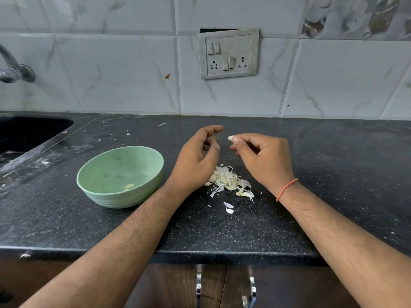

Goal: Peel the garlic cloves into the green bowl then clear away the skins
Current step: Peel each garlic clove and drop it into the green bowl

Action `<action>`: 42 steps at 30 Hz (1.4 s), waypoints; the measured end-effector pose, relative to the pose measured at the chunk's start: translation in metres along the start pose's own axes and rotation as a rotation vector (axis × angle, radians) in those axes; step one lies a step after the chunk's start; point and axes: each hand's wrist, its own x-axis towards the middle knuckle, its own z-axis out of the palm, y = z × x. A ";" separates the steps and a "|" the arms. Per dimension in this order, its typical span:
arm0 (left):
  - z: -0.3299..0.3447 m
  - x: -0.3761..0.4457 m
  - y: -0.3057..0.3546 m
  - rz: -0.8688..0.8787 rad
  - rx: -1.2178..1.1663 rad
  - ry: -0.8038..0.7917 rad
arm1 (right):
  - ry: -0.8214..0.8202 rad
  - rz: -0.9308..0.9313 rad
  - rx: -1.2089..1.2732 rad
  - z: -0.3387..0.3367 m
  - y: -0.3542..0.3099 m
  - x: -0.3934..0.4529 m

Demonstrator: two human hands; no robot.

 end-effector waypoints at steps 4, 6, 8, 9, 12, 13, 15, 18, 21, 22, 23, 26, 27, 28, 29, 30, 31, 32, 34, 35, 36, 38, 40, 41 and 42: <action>-0.001 0.001 0.001 -0.059 -0.011 0.067 | -0.085 0.141 0.192 -0.001 0.003 0.002; -0.002 0.001 0.001 -0.057 0.017 0.112 | -0.110 0.191 0.279 0.000 0.002 0.002; -0.003 0.001 0.002 -0.036 0.068 0.144 | -0.127 0.241 0.356 0.000 0.000 0.002; -0.003 0.001 0.003 -0.031 0.080 0.149 | -0.137 0.259 0.389 0.000 0.000 0.002; -0.004 0.000 0.007 -0.058 0.060 0.139 | -0.172 0.278 0.442 0.001 0.000 0.002; -0.005 0.000 0.009 -0.070 0.051 0.127 | -0.179 0.278 0.446 0.001 0.000 0.002; -0.005 -0.001 0.010 -0.076 0.058 0.105 | -0.186 0.280 0.452 0.001 0.000 0.001; -0.004 -0.001 0.010 -0.073 0.101 0.112 | -0.196 0.282 0.461 0.002 0.000 0.001; -0.003 -0.001 0.008 -0.076 0.115 0.118 | -0.206 0.296 0.503 0.003 0.000 0.000; -0.003 -0.001 0.007 -0.078 0.114 0.117 | -0.210 0.301 0.514 0.003 0.000 0.000; -0.003 -0.001 0.006 -0.079 0.112 0.116 | -0.216 0.307 0.527 0.003 0.001 -0.001; -0.003 -0.001 0.004 -0.080 0.103 0.112 | -0.227 0.319 0.549 0.004 0.002 -0.002; -0.003 -0.001 0.004 -0.077 0.097 0.114 | -0.229 0.318 0.550 0.004 0.002 -0.002; -0.003 -0.001 0.005 -0.072 0.093 0.117 | -0.228 0.316 0.551 0.005 0.002 -0.003; -0.003 -0.001 0.005 -0.067 0.092 0.120 | -0.225 0.314 0.554 0.005 0.002 -0.002; -0.003 -0.001 0.006 -0.065 0.090 0.122 | -0.221 0.314 0.557 0.005 0.002 -0.002; -0.003 -0.001 0.007 -0.065 0.085 0.122 | -0.216 0.315 0.559 0.005 0.002 -0.002; -0.003 -0.001 0.007 -0.068 0.078 0.120 | -0.213 0.312 0.559 0.005 0.002 -0.002; -0.003 0.000 0.007 -0.073 0.067 0.112 | -0.211 0.299 0.551 0.006 0.002 -0.002; -0.003 0.000 0.007 -0.073 0.064 0.107 | -0.209 0.296 0.550 0.006 0.002 -0.002; -0.004 0.000 0.007 -0.071 0.063 0.103 | -0.205 0.298 0.553 0.006 0.002 -0.002; -0.004 -0.001 0.007 -0.067 0.064 0.092 | -0.191 0.305 0.556 0.007 0.002 -0.001; -0.004 -0.001 0.008 -0.066 0.064 0.080 | -0.173 0.312 0.550 0.007 0.002 0.000; -0.004 -0.001 0.009 -0.067 0.064 0.075 | -0.163 0.318 0.547 0.006 0.002 0.000; -0.004 -0.001 0.010 -0.068 0.065 0.074 | -0.153 0.326 0.542 0.006 0.002 0.001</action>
